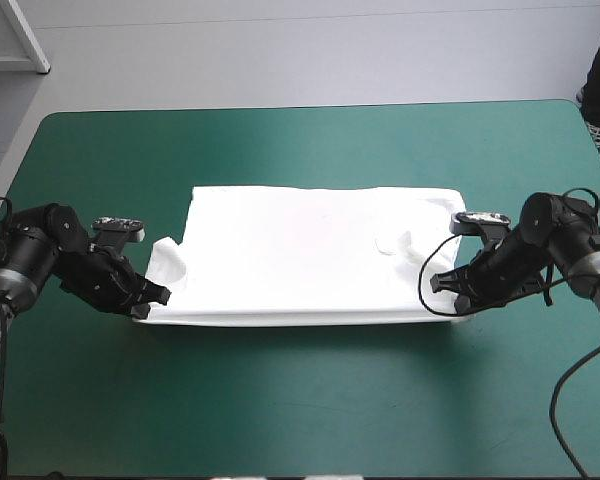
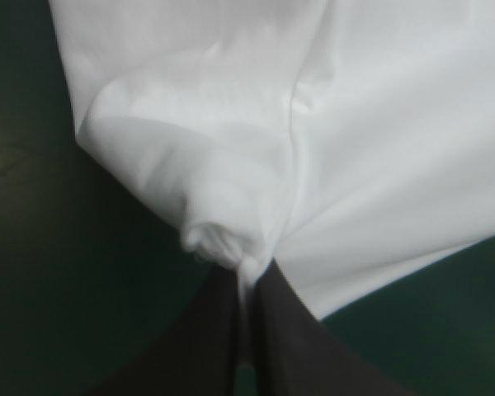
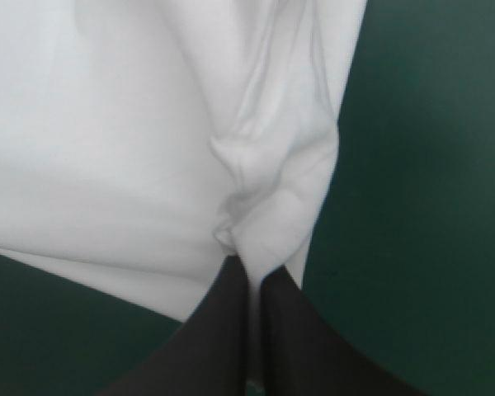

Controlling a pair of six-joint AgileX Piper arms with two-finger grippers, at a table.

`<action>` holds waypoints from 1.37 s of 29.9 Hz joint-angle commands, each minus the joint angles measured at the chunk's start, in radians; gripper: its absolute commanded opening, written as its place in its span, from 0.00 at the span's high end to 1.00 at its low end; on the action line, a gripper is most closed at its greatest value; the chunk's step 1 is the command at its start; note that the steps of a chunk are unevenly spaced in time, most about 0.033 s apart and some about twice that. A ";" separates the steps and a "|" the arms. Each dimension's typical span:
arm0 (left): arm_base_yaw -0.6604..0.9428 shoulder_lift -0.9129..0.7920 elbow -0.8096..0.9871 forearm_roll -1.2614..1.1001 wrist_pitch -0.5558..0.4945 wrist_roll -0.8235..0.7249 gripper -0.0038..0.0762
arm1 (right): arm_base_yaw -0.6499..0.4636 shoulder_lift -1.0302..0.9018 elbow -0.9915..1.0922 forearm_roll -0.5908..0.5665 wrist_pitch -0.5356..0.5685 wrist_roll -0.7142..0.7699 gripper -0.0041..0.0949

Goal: Fold the cloth

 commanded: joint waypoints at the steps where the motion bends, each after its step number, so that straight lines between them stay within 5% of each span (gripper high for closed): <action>1: 0.006 -0.037 0.028 0.039 0.003 -0.014 0.93 | -0.013 -0.091 0.051 -0.035 -0.003 -0.017 0.97; 9: 0.006 -0.037 0.089 0.034 -0.051 -0.009 0.88 | -0.013 -0.164 0.147 -0.031 -0.005 -0.043 0.89; 16: 0.006 -0.037 0.089 -0.015 -0.049 -0.009 0.45 | -0.013 -0.201 0.154 0.009 -0.030 -0.058 0.29; 18: 0.006 -0.037 0.089 -0.015 -0.049 -0.009 0.32 | -0.013 -0.212 0.154 0.009 -0.051 -0.058 0.20; 26: 0.006 -0.047 0.053 -0.066 -0.170 -0.009 0.26 | -0.013 -0.229 0.110 0.007 -0.150 -0.058 0.20; 35: 0.008 -0.084 -0.215 -0.060 -0.226 -0.015 0.26 | -0.013 -0.229 0.030 0.011 -0.107 -0.058 0.23; 41: 0.008 -0.087 -0.229 -0.042 -0.237 -0.015 0.26 | -0.013 -0.237 0.029 0.028 -0.062 -0.058 0.26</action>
